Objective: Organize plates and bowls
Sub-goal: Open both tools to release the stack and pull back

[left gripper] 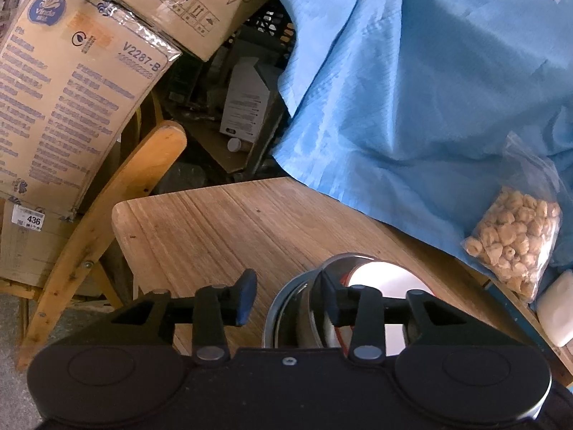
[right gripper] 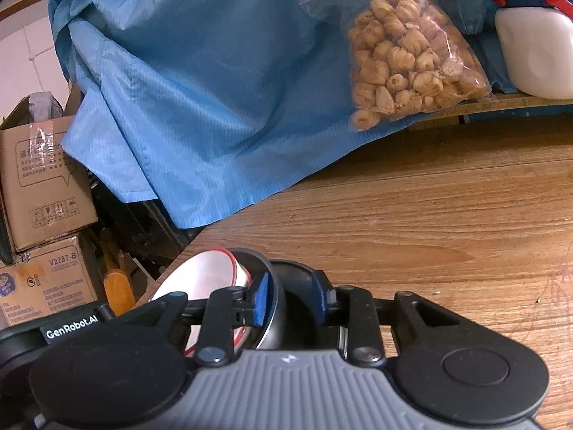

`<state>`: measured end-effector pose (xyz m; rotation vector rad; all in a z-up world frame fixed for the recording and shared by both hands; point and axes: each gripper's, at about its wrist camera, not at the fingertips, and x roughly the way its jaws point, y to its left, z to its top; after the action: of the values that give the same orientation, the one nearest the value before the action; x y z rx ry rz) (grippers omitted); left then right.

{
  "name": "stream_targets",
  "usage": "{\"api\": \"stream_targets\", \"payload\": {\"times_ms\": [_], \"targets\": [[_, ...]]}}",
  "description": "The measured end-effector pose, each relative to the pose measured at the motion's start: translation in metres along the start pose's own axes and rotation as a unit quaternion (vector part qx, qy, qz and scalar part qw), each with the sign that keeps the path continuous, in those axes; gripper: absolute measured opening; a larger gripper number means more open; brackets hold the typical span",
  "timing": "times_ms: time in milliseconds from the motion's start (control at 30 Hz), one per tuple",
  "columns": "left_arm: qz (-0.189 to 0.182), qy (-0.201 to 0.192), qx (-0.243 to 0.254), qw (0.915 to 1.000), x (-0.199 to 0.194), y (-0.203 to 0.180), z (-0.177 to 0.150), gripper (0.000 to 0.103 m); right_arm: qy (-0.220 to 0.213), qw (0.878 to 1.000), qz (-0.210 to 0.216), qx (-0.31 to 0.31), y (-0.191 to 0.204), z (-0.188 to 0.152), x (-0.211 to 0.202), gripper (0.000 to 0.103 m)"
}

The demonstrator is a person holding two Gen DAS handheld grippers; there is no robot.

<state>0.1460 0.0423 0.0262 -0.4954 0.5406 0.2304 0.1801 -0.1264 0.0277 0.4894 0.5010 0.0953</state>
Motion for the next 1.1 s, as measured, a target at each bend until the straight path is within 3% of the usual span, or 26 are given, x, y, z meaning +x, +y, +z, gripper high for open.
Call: {"api": "stream_targets", "payload": {"times_ms": [167, 267, 467, 567, 733, 833, 1100], "targets": [[-0.001, -0.014, 0.000, 0.9999, -0.005, 0.000, 0.003, 0.052, -0.007, 1.000, -0.001, -0.007, 0.001, -0.001, -0.003, 0.034], [-0.003, -0.024, 0.003, 0.9997, -0.009, -0.001, 0.004, 0.060, -0.021, 1.000, -0.014, -0.012, 0.001, 0.000, -0.008, 0.053], [-0.015, -0.043, 0.008, 0.9989, -0.021, -0.003, 0.003, 0.084, -0.027, 0.999, -0.012, -0.014, -0.007, 0.001, -0.020, 0.058], [-0.014, -0.061, 0.011, 0.9980, -0.028, -0.003, 0.002, 0.100, -0.035, 0.999, -0.012, -0.014, -0.011, 0.001, -0.028, 0.066], [-0.006, -0.081, 0.026, 0.9964, -0.041, -0.005, -0.003, 0.102, -0.056, 0.998, -0.008, -0.017, -0.016, -0.001, -0.048, 0.093], [-0.003, -0.088, 0.046, 0.9951, -0.048, -0.006, -0.009, 0.102, -0.070, 0.997, -0.003, -0.014, -0.019, -0.003, -0.060, 0.101], [-0.007, -0.096, 0.088, 0.9914, -0.070, -0.002, -0.026, 0.102, -0.110, 0.993, -0.013, -0.034, -0.021, -0.016, -0.088, 0.103]]}}
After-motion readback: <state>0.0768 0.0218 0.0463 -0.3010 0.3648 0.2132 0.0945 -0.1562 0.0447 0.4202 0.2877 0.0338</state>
